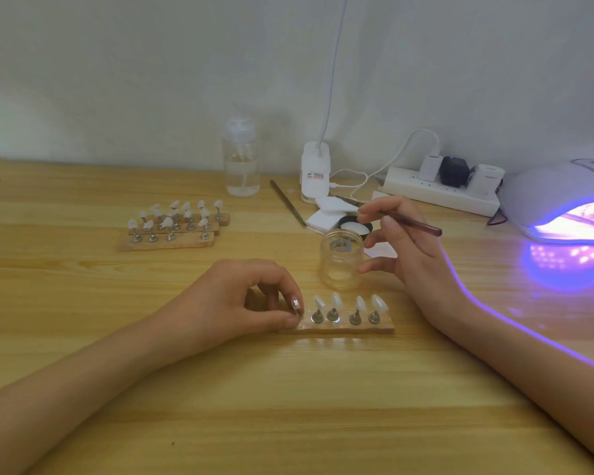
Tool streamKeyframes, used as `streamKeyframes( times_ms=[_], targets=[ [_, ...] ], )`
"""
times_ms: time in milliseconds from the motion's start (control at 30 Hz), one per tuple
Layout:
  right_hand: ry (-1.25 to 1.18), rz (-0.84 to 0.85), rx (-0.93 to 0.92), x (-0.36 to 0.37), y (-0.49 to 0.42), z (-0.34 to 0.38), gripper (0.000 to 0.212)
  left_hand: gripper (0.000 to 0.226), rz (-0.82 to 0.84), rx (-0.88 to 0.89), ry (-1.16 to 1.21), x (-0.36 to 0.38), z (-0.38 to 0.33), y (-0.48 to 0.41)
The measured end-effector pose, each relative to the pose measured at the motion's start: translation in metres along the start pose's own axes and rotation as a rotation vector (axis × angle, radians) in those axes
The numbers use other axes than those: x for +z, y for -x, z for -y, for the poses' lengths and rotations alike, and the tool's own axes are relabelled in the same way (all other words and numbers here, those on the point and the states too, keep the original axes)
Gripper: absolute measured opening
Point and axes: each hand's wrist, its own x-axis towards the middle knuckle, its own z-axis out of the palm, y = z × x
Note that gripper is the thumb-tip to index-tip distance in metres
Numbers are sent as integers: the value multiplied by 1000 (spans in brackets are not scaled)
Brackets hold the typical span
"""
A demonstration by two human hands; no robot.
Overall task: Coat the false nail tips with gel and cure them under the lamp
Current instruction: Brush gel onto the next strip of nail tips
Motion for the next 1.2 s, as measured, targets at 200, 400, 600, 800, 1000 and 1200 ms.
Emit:
streamKeyframes(
  times_ms=[200,400,600,800,1000,1200],
  targets=[
    [-99,26,86,0,-2,-3,22,14,6,14,-74,3,-2,-1],
    [-55,34,121,4,-2,-1,22,28,-98,1,-173,21,-5,-3],
    [4,137,174,11,-4,-1,23,21,-116,13,-220,22,-6,-5],
    [26,71,103,8,-2,-1,24,12,-102,51,-184,24,-4,-5],
    [-83,-100,-83,-5,-1,3,24,23,-120,111,-246,26,-2,-1],
    [-97,-80,-17,-13,-9,14,16,15,-105,132,-313,19,-1,1]
  ],
)
